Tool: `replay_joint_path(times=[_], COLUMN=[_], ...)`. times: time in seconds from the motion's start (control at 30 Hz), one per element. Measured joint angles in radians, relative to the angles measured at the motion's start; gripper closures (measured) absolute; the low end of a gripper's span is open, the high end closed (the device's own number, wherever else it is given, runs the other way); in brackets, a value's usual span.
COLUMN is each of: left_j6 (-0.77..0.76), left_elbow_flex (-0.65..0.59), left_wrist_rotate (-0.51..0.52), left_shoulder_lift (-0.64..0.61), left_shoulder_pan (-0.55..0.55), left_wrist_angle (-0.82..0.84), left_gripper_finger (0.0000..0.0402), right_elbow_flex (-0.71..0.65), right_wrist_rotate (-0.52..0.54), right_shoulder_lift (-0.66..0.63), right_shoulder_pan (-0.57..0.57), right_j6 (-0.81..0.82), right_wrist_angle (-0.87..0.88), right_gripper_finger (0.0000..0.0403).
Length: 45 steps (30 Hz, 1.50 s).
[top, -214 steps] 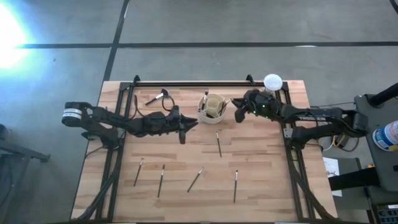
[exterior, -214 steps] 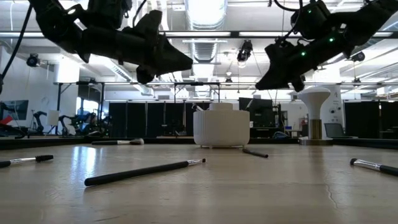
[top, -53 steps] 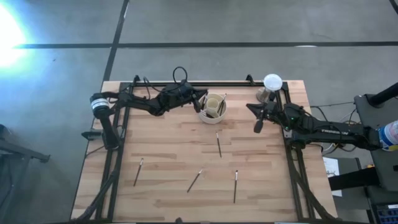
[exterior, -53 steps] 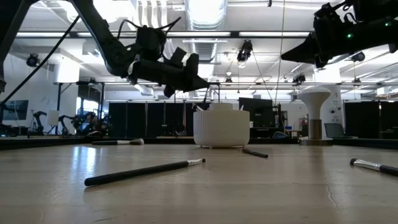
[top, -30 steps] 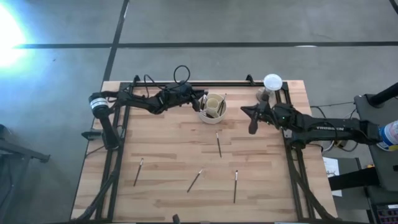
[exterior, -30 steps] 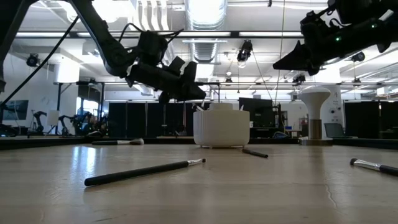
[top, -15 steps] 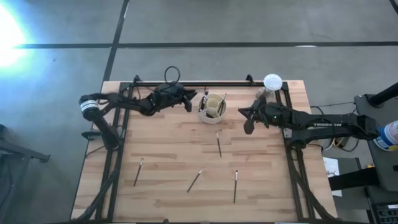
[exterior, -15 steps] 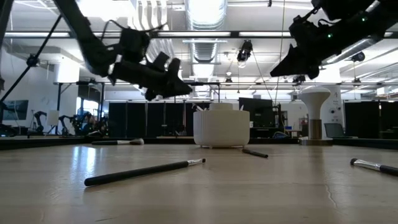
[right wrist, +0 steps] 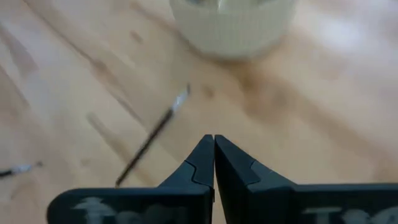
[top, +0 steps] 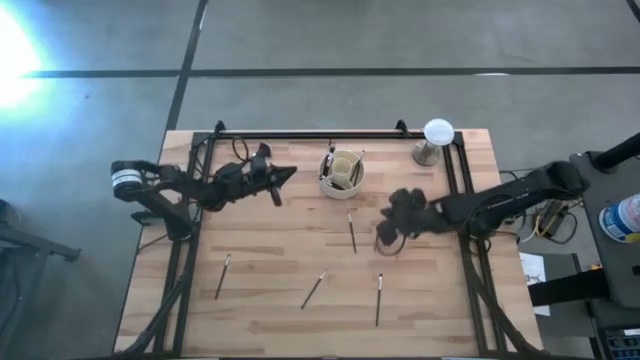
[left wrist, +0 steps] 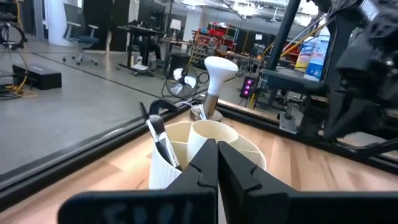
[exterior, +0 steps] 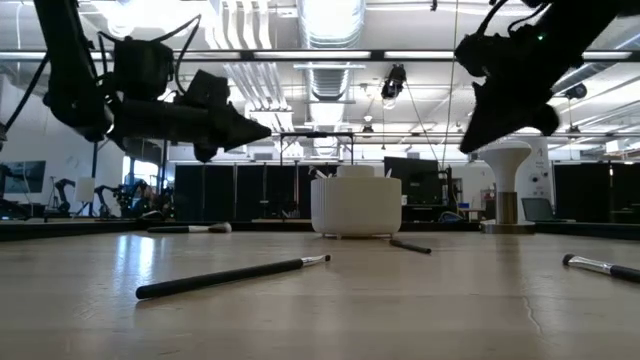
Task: Put items in baskets/containers
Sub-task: Put the black silver foundation brush into the pen organizer
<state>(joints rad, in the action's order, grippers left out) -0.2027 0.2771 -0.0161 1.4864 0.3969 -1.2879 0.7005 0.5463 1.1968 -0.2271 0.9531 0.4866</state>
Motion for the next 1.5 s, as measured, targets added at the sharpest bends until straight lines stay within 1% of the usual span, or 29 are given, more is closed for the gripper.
replay_joint_path(times=[0.07,0.1,0.2,0.27,0.37,0.43,0.5,0.63,0.73,0.9,1.03,1.13,1.27,1.5], left_j6=[0.003,0.016,0.043,0.054,0.082,0.101,0.109,0.117,0.12,0.139,0.143,0.145,0.149,0.149], left_elbow_flex=[-0.001,-0.001,-0.001,-0.001,-0.001,0.001,0.006,0.022,0.03,0.031,0.033,0.033,0.033,0.04], left_wrist_rotate=[-0.011,-0.019,-0.052,-0.061,-0.075,-0.078,-0.096,-0.141,-0.176,-0.183,-0.187,-0.206,-0.211,-0.231], left_shoulder_lift=[0.003,0.003,0.005,0.005,0.005,0.005,0.005,0.005,0.005,0.005,0.005,0.005,0.005,0.005], left_shoulder_pan=[0.0,-0.001,-0.004,-0.005,-0.005,-0.005,-0.005,-0.005,-0.005,-0.004,-0.004,-0.004,-0.003,-0.002], left_wrist_angle=[0.001,0.004,0.003,0.002,0.002,0.002,0.002,0.002,0.003,0.004,0.005,0.005,0.007,0.028], left_gripper_finger=[0.0401,0.0401,0.0401,0.0401,0.0401,0.0401,0.0401,0.0401,0.0401,0.0401,0.0401,0.0401,0.0401,0.0401], right_elbow_flex=[0.055,0.08,0.133,0.153,0.194,0.224,0.257,0.321,0.369,0.42,0.435,0.449,0.458,0.457], right_wrist_rotate=[-0.005,-0.025,-0.158,-0.236,-0.308,-0.352,-0.368,-0.37,-0.373,-0.401,-0.429,-0.427,-0.409,-0.382], right_shoulder_lift=[0.067,0.1,0.189,0.246,0.331,0.385,0.432,0.505,0.548,0.614,0.669,0.689,0.699,0.712], right_shoulder_pan=[-0.053,-0.077,-0.133,-0.17,-0.225,-0.251,-0.27,-0.291,-0.293,-0.292,-0.292,-0.292,-0.293,-0.287], right_j6=[0.152,0.227,0.454,0.585,0.745,0.817,0.869,0.935,0.953,0.976,1.025,1.043,1.037,1.019], right_wrist_angle=[0.104,0.148,0.243,0.238,0.231,0.232,0.232,0.232,0.231,0.243,0.244,0.245,0.252,0.259], right_gripper_finger=[0.0394,0.0394,0.0394,0.0394,0.0394,0.0393,0.0385,0.0354,0.0324,0.0285,0.027,0.0269,0.0279,0.0325])
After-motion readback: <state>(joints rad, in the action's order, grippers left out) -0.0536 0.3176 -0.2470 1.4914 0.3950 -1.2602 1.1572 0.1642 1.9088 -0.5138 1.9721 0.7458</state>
